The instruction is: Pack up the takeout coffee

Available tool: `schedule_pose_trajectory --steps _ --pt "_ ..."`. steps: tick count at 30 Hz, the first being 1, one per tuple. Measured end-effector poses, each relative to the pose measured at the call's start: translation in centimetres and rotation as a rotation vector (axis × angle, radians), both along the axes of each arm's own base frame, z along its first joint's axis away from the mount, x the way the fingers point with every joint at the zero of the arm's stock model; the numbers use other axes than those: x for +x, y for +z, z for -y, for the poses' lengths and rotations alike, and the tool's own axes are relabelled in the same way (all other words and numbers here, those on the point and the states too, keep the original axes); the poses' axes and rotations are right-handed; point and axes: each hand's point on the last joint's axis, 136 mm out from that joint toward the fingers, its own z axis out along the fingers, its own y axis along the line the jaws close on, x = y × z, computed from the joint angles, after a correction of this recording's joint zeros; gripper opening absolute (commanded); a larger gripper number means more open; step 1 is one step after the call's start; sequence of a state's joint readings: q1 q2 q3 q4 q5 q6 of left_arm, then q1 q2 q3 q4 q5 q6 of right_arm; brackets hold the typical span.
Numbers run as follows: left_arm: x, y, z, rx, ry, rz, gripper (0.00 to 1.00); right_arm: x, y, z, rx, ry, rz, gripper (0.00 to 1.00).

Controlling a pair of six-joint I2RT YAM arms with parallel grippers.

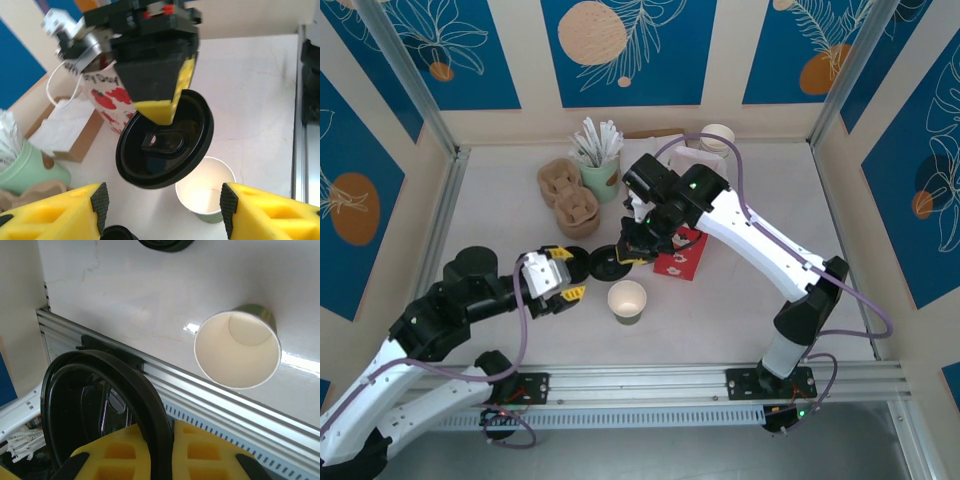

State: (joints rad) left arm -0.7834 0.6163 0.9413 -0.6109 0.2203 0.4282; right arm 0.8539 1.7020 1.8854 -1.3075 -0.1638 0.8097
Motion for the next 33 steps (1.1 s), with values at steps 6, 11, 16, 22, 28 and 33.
schedule_pose_trajectory --steps 6,11,16,22,28,33 --pt "-0.7 -0.9 0.9 0.102 -0.109 0.136 0.59 -1.0 -0.3 0.1 -0.006 0.028 -0.053 0.0" --pt "-0.7 -2.0 2.0 0.181 -0.167 0.192 0.57 -1.5 -0.1 -0.2 0.017 0.04 -0.081 0.0" --pt "0.4 -2.9 2.2 0.231 -0.149 0.237 0.51 -1.8 0.1 -0.4 0.031 0.048 -0.096 0.0" --pt "1.0 -3.5 2.1 0.263 -0.128 0.256 0.39 -1.9 0.1 -0.5 0.033 0.058 -0.095 0.0" --pt "1.0 -3.7 1.9 0.274 -0.126 0.257 0.43 -1.7 -0.5 -0.7 0.019 0.06 -0.106 0.0" --pt "0.8 -3.2 1.7 0.265 -0.127 0.275 0.5 -1.6 -0.6 -0.8 0.016 0.062 -0.107 0.0"
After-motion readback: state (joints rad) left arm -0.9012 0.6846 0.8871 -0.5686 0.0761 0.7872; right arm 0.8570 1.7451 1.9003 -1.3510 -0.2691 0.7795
